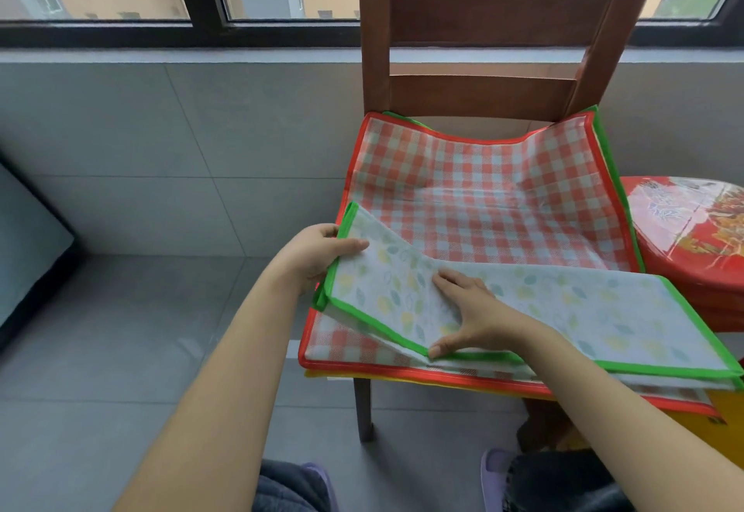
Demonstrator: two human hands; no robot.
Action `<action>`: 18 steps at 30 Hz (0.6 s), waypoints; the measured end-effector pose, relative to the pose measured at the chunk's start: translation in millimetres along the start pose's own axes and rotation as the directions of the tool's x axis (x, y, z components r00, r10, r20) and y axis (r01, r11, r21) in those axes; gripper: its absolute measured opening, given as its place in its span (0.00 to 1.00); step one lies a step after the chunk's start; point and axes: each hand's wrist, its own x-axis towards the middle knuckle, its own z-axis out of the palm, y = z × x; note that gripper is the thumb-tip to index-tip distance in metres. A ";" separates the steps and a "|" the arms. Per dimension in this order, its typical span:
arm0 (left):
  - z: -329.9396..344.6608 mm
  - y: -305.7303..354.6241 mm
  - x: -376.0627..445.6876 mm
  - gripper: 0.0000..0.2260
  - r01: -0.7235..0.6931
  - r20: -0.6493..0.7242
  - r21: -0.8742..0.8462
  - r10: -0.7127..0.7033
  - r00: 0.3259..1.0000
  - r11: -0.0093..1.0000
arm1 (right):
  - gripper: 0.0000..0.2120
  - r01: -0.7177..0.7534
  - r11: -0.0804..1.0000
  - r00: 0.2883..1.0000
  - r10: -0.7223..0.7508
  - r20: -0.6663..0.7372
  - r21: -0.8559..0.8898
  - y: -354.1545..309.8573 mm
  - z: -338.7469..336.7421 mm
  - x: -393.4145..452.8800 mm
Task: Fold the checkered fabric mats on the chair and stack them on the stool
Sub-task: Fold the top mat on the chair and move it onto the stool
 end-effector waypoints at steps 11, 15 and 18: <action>59.5 42.3 -8.4 0.20 -0.122 0.086 -0.070 0.127 0.988 0.990 | 0.16 -0.258 0.805 0.871 0.433 -0.233 0.534 35.0 -43.4 -58.7; 97.1 50.1 -9.7 0.23 -0.143 0.103 -0.059 0.148 0.984 0.988 | 0.16 -0.281 0.723 0.884 0.451 -0.123 0.631 55.8 -48.8 -67.2; 129.0 49.9 -10.5 0.22 -0.140 0.106 -0.089 0.149 0.983 0.986 | 0.18 -0.257 0.626 0.890 0.450 -0.072 0.736 64.0 -51.7 -69.6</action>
